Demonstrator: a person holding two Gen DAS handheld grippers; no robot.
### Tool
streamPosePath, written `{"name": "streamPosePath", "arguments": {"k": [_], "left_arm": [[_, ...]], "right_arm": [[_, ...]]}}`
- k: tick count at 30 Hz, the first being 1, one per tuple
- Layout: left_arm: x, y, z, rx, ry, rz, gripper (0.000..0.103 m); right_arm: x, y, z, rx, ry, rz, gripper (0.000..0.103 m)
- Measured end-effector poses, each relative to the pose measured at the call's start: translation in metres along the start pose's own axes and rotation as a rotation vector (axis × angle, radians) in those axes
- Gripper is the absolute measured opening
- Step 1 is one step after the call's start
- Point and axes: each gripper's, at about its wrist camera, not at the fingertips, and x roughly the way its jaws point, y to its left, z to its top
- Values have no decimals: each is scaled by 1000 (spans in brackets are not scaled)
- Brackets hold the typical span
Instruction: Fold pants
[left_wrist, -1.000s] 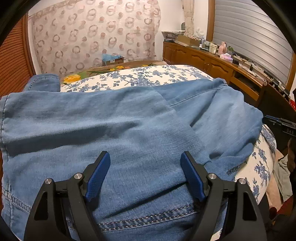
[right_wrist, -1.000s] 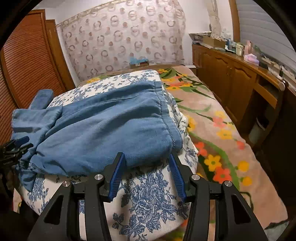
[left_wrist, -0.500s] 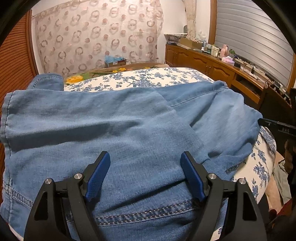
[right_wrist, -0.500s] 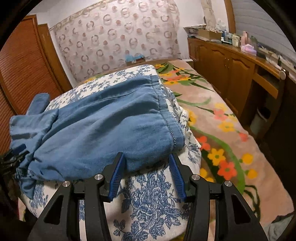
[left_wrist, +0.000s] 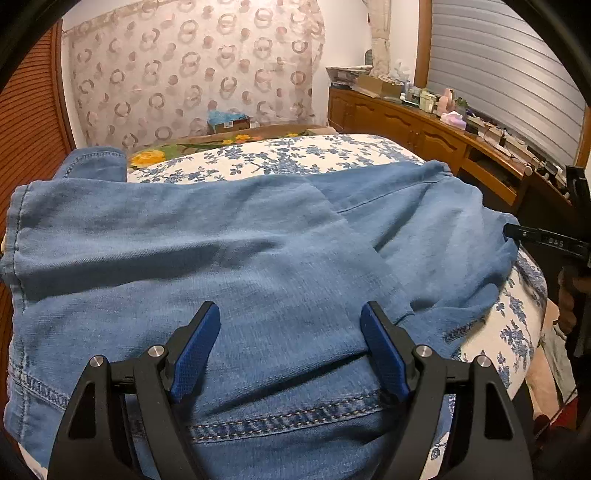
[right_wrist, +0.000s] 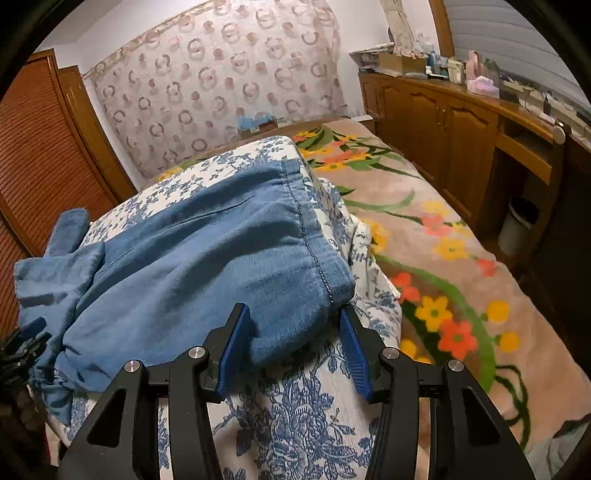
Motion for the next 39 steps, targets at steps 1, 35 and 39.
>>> {"name": "streamPosePath", "arguments": {"k": [1,35,39], "left_arm": [[-1,0,0,1,2,-6,79],[-80,98,-32,-150,-99,69,79],[-77,101,-34,-161,-94,67,79]], "right_arm": [[1,1,1,-3,-2,-2,51],[-18,288,23,-519,-56,621,15],[2,293,22,-547,-4,621,26]]}}
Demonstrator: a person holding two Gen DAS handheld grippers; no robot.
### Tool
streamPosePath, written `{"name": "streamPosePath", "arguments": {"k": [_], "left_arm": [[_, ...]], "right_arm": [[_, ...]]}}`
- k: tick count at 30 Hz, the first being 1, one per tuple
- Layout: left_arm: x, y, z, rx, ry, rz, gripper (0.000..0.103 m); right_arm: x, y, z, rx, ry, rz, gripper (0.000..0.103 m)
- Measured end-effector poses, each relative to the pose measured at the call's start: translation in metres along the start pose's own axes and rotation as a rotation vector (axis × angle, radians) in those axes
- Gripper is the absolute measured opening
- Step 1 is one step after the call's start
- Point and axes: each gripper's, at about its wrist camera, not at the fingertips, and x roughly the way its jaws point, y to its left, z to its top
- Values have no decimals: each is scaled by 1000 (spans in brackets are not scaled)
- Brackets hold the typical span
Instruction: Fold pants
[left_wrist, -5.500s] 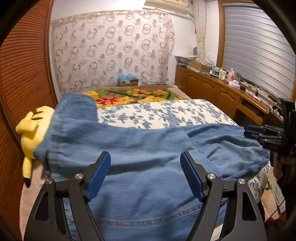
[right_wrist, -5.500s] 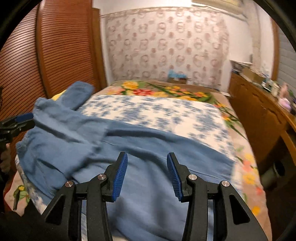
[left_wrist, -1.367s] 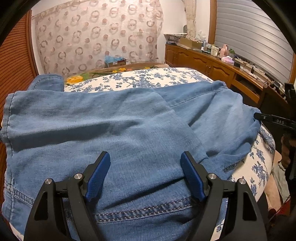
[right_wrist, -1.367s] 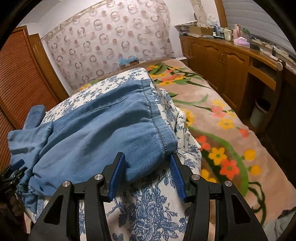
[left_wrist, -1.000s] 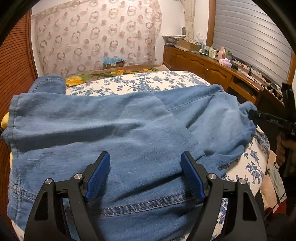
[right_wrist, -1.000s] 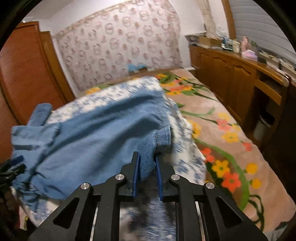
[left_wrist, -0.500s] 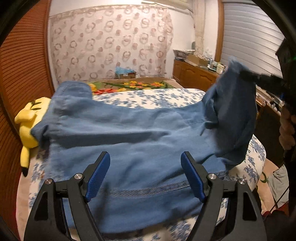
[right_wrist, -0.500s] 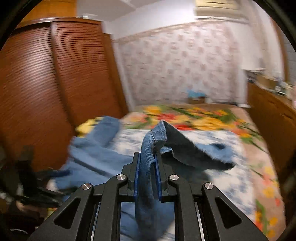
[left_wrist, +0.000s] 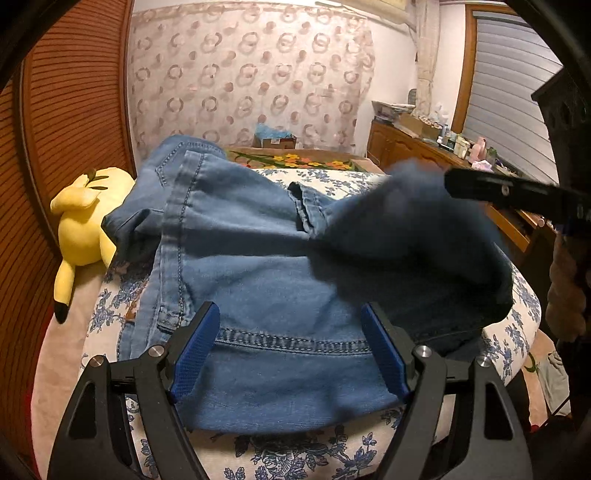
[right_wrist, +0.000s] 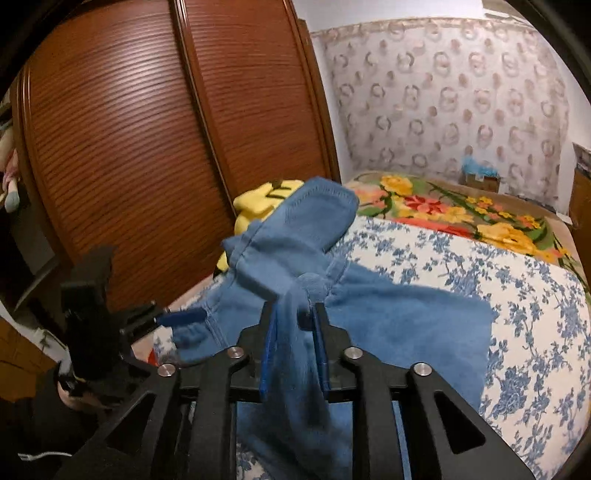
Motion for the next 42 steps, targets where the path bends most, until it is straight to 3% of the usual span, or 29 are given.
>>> {"name": "streamPosePath", "arguments": {"k": [3,9,15,24,30,35,37,39,42], "left_arm": [[2,-1,0,-5,-1,-4,79],[4,-1,2,-9,0,-12,79],[0,-6,5,-7,-13,-41,79],[-3,-20,12,24,-25,-74,79],[23,-20,2,25,54,-88,79],[29,-20,-2,29,61,-84,79],[27,-20,-3,28,54,-95,73],[25,-22,-4,26,48,-113,65],[25,-26,-3,30,46,-141,50]], "right_arm": [[-3,-12,11,1,-6,-6,38],[4,-31,22,-18,-25,-85,41],[35,-37,23,-64,22,-154,42],[98,-50,46,-135,139,-164,45],[141,-65,45,-131,281,-144,46],[151,-62,46,-124,306,-120,45],[156,-61,45,-115,314,-106,36],[160,-56,42,-111,313,-67,18],[161,-50,40,-133,292,-65,4]]}}
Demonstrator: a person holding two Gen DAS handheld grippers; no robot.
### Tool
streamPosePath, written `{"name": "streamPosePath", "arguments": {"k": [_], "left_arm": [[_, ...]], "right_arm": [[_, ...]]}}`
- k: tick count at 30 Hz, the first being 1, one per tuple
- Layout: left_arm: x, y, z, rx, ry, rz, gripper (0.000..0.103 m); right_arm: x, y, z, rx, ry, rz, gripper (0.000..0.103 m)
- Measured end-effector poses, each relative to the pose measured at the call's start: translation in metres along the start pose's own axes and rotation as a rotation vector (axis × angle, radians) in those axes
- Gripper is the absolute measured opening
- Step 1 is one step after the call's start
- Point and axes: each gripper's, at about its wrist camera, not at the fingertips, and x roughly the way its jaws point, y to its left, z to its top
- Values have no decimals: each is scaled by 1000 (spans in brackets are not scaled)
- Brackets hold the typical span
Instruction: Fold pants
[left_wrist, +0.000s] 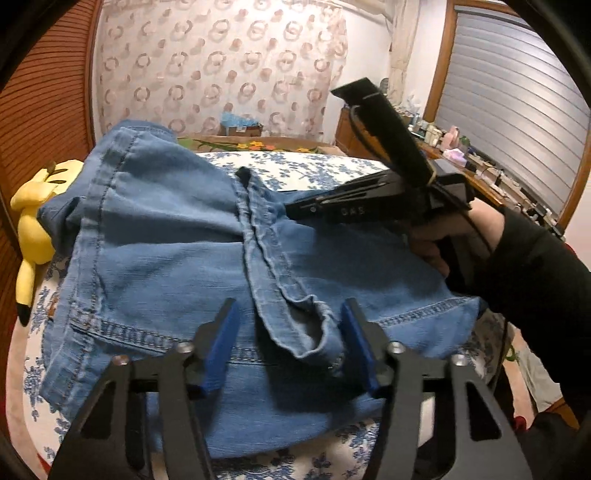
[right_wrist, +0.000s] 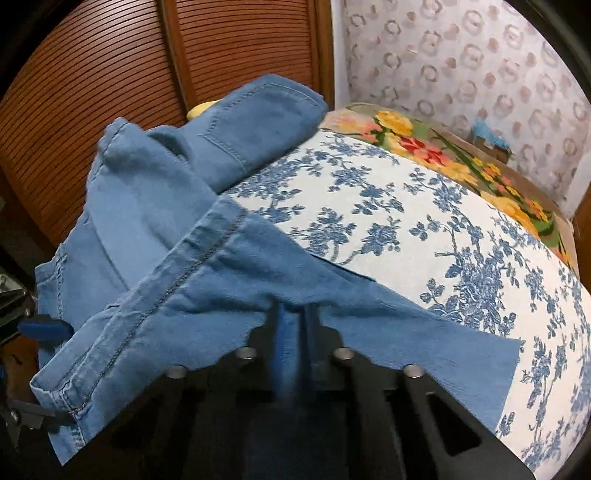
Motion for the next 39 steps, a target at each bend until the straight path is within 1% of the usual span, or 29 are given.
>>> {"name": "streamPosePath", "arguments": {"k": [1,2,4,5,6,7,10,13,18,22,27,31,36,39], "left_arm": [[1,-2,0,5,0,-7,46],[1,-4,0,9,4,-13,43],[1,-7,1,19,-1,-22,31],[0,-9,1,20,-5,-29,28],[-1,-10,2,22,-6,-40,21],[-2,-11,3,25,-8,-40,17],[-9,-17,8,36,-32,-47,11],[-21,-19,15,41,-66,-47,10],[-50,-14,27,46,-135,-38,10],[-80,-4,35,43,-197,-16,10],[-105,14,31,30,-242,25,10],[-105,33,18,-5,-219,55,10],[-82,53,1,-49,-144,91,10],[-75,58,-6,-62,-113,102,10]], "right_arm": [[0,0,-2,-5,-10,-14,4],[1,-2,-2,-8,-25,-25,3],[-10,-3,-7,-11,-81,-42,2],[-18,-3,-11,-6,-112,-47,2],[-28,-3,-11,3,-148,-52,2],[-38,-2,-15,9,-175,-57,2],[-65,-2,-23,18,-250,-64,2],[-87,1,-28,-1,-298,-89,2],[-112,10,-26,-19,-352,-89,1],[-131,21,-15,-36,-406,-74,1],[-145,45,-4,-67,-458,-40,1],[-126,57,2,-89,-435,-19,1],[-90,61,7,-104,-365,2,1],[-72,62,8,-106,-325,2,1]]}}
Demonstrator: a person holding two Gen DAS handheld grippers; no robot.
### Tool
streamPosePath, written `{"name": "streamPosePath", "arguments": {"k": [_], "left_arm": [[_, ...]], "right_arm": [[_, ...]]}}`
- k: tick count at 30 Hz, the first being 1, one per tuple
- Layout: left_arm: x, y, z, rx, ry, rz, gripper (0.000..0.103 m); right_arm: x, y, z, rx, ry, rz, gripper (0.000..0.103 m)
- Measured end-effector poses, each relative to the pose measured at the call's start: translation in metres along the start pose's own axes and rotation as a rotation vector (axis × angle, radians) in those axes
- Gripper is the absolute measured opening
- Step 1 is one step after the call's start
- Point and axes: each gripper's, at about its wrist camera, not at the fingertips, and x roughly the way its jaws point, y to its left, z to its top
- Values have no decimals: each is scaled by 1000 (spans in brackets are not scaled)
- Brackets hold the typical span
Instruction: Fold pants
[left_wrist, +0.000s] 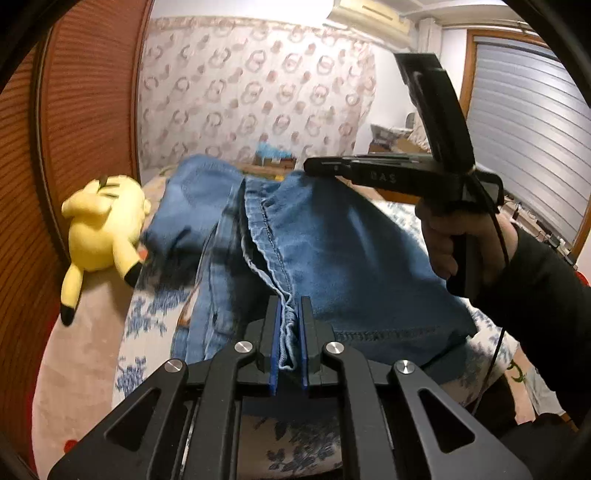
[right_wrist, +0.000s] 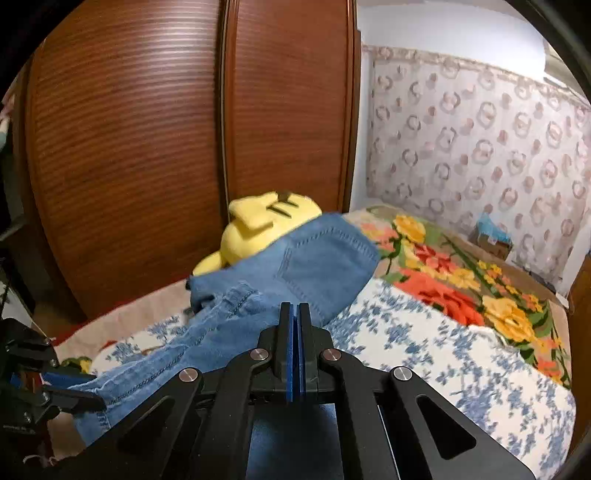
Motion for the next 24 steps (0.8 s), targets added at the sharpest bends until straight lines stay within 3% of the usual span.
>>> {"name": "streamPosePath", "arguments": {"k": [5,7,11,14,16,18,21,24], "left_arm": [[11,8,-7,-14,44,17,10],[13,7,-9,-16,54,19,12],[14,6,-7,-13,58,44,19],[12,6,-4,-17,45,54,33],[10,5,-2,-15,33,63,50],[10,5,0,-13,25,59,54],[12,1,1,-4,20,53,77],[16,-4,2,4,24,45,80]], "right_arm": [[17,-4,-3,30,71,11,2],[14,-6,0,27,85,5,8],[-9,-11,1,30,77,-11,31],[-39,-13,-12,56,70,-45,39],[-56,-22,-22,92,66,-64,42],[-74,-30,-34,118,68,-86,45],[-96,-36,-52,148,76,-125,47],[-115,-41,-71,181,97,-154,50]]}}
